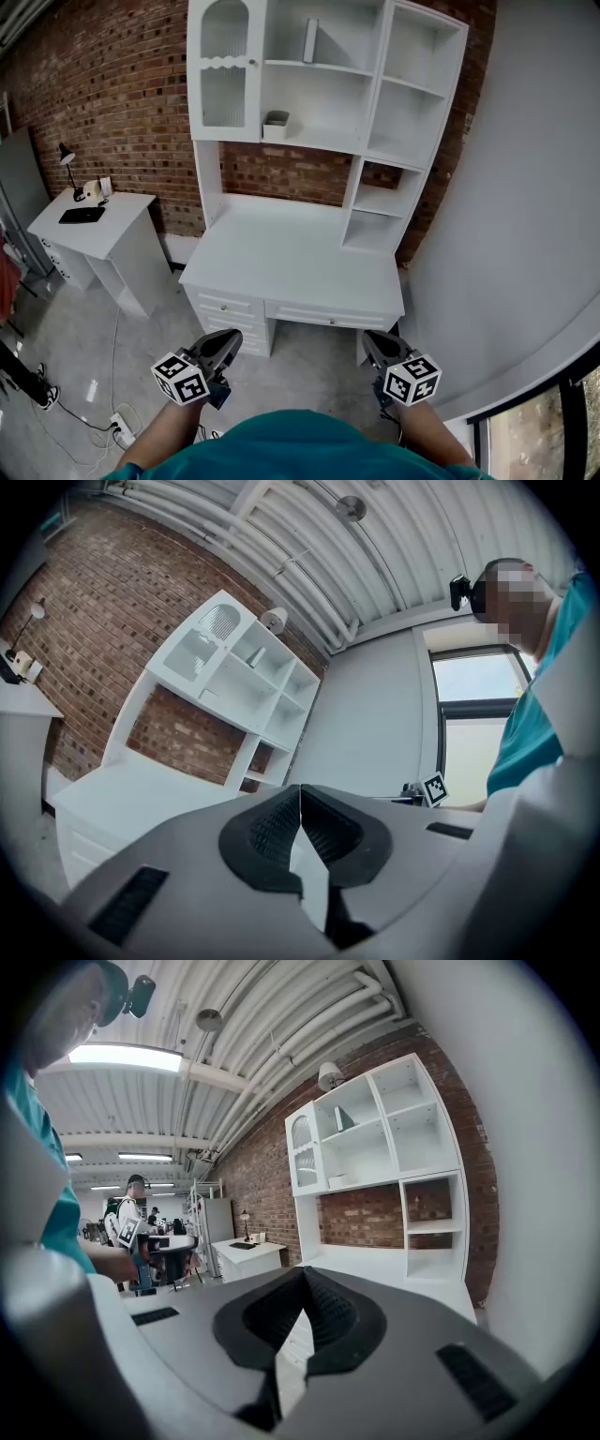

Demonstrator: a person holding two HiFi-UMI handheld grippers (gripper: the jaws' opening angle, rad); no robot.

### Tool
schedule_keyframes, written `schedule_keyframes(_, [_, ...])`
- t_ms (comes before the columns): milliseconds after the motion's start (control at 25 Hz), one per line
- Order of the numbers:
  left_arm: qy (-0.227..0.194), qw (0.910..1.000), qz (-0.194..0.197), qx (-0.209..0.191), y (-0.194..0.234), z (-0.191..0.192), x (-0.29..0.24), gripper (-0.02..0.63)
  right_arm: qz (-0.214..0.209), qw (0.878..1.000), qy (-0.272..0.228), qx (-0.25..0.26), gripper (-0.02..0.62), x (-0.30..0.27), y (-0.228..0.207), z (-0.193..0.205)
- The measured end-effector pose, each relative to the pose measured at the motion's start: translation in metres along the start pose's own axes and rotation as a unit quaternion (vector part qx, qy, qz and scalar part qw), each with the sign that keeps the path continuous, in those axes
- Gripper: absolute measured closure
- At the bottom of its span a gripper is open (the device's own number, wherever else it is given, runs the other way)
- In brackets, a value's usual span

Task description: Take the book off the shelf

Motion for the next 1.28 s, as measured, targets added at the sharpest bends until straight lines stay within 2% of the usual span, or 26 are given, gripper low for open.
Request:
schedule_keyframes(280, [-0.013,0.9999,0.0,0.002,-0.018,0.008,-0.026,0.588,-0.001,1.0,0.0,0.006,0.574,0.02,-0.028,-0.002])
schedule_keyframes(440, [-0.007,0.9999,0.006,0.009,-0.025,0.016,-0.043,0.588,0.003,1.0,-0.002,0.004,0.574,0.024,-0.044,-0.003])
schedule_keyframes(640, [-0.001,0.9999,0.009,0.012,-0.013,0.019,-0.058,0.588,0.008,1.0,-0.002,0.002,0.574,0.014,-0.06,-0.003])
schedule_keyframes(920, [0.004,0.9992,0.035,0.021,0.031,0.011,-0.107,0.588,0.022,1.0,-0.008,0.002,0.574,-0.034,-0.088,-0.016])
schedule_keyframes(1280, [0.007,0.9945,0.104,0.007,0.139,-0.033,-0.209,0.588,0.064,0.998,-0.024,0.01,0.574,-0.141,-0.142,-0.061])
Point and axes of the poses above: the fingertips, and each gripper's own axes: x backward along the fingers, y to its left, z out of its underside, the point moved 2 cm from there along x, backward along the fingers, and after that the axes turned 1 degree about z, right-handed, at the moved point
